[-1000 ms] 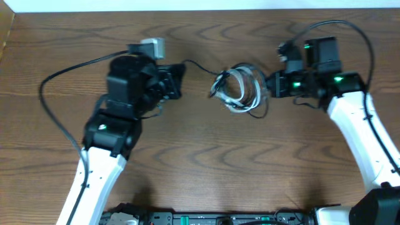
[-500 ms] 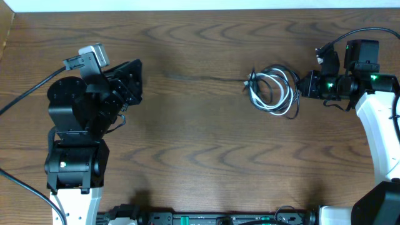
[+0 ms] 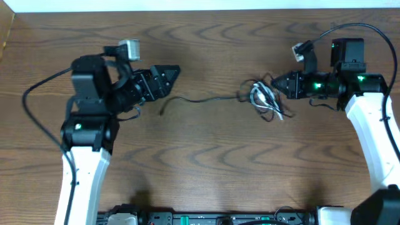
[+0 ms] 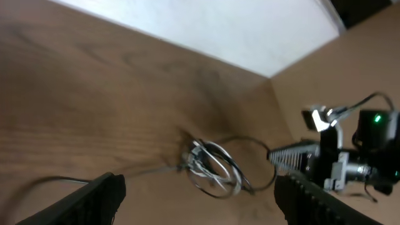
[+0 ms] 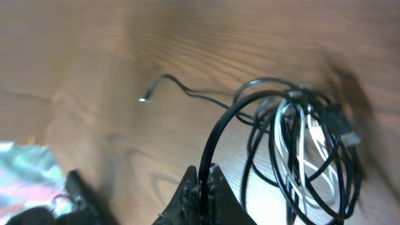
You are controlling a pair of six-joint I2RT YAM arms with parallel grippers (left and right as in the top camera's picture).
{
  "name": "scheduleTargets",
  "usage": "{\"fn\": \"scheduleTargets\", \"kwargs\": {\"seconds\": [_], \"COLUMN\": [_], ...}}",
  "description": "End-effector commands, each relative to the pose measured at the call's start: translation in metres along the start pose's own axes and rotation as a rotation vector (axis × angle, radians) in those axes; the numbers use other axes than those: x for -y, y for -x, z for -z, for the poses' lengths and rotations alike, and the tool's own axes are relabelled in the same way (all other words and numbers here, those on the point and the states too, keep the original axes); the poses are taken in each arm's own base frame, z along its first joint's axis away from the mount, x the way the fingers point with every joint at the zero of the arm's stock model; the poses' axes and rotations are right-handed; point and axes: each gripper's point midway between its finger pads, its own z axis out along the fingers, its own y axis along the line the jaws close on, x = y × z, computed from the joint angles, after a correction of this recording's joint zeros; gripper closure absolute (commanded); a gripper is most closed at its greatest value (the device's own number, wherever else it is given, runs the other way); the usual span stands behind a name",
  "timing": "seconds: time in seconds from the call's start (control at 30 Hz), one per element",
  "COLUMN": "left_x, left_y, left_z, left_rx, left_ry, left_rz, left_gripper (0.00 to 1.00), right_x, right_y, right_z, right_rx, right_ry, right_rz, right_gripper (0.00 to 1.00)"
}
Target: Untangle cables
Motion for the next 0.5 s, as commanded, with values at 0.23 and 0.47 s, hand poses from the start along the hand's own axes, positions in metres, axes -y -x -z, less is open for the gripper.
{"fn": "scheduleTargets", "kwargs": {"seconds": [0.23,0.47], "left_x": [0.028,0.035], "left_y": [-0.067,-0.112], "left_z": [-0.069,-0.109], "left_rx": [-0.285,-0.422], "left_ry": [-0.147,-0.188], "left_rz": [-0.088,-0.098], "left_gripper": [0.19,0.19], "right_x": [-0.089,-0.108], "right_y": [0.023,0.024], "right_z": [0.053,0.071], "right_rx": [0.183,0.236], "right_ry": [0.180,0.186], "right_rz": [0.183,0.224], "right_gripper": [0.99,0.99]}}
